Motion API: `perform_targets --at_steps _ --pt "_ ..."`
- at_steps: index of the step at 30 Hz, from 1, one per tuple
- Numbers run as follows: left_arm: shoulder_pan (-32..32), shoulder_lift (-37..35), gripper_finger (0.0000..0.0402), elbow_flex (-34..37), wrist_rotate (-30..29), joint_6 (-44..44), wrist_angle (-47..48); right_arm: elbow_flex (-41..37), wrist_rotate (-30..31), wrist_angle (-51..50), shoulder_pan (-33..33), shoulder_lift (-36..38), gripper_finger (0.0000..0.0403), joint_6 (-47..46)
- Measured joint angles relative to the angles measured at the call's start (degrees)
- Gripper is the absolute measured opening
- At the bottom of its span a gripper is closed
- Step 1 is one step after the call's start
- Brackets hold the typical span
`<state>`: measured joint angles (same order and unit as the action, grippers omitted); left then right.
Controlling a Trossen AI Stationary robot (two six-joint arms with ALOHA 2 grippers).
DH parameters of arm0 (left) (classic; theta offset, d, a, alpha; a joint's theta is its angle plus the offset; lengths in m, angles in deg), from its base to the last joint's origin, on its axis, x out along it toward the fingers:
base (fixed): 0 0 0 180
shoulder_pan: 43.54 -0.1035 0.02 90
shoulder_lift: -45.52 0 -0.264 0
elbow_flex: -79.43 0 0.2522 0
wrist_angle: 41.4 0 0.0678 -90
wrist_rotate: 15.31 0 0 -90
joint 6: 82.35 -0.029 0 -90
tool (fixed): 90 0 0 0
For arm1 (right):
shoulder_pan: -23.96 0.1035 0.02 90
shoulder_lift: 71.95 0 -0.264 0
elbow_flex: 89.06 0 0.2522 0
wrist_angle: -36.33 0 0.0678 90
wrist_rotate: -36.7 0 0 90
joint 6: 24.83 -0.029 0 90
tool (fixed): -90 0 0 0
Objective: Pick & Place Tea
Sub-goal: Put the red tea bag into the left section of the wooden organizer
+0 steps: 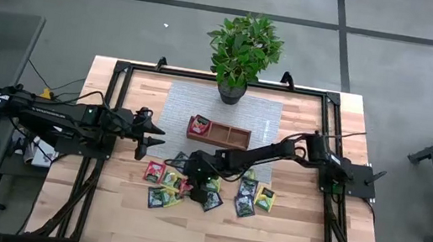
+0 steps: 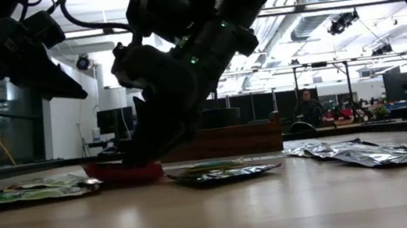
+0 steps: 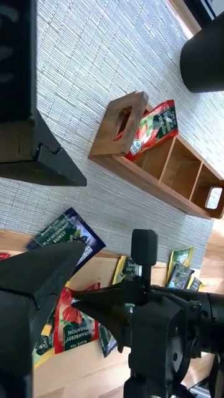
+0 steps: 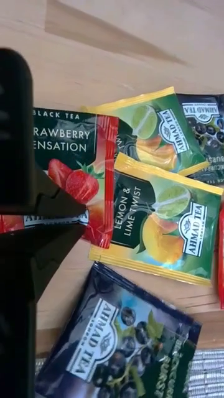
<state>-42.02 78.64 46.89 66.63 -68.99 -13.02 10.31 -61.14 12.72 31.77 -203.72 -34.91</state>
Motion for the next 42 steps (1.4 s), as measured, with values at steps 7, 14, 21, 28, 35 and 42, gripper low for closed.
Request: perform_targets --at_steps 7,14,21,28,35,42 --pt "0.00 0.02 0.0154 0.00 0.02 0.01 0.18 -0.40 0.90 0.26 0.02 1.85 0.0002 -0.52" --pt "0.01 0.00 0.0154 0.00 0.04 0.00 0.12 -0.79 4.19 -1.83 -0.33 6.09 0.0001 -0.01" --pt "0.02 0.02 0.0154 0.00 0.09 0.00 0.01 -0.85 7.71 -1.64 -0.42 9.34 0.0003 -0.34" --pt "0.02 0.00 0.0154 0.00 0.18 0.44 -2.83 -0.72 18.03 0.23 -0.37 11.36 0.0002 -0.47" --pt "0.00 0.02 0.0154 0.00 2.64 2.54 -9.36 -0.68 29.39 1.50 -0.88 12.93 0.0001 2.70" --pt "0.00 0.00 0.0154 0.00 0.17 7.46 -12.68 -0.59 37.40 3.89 -1.21 14.79 0.0001 7.07"
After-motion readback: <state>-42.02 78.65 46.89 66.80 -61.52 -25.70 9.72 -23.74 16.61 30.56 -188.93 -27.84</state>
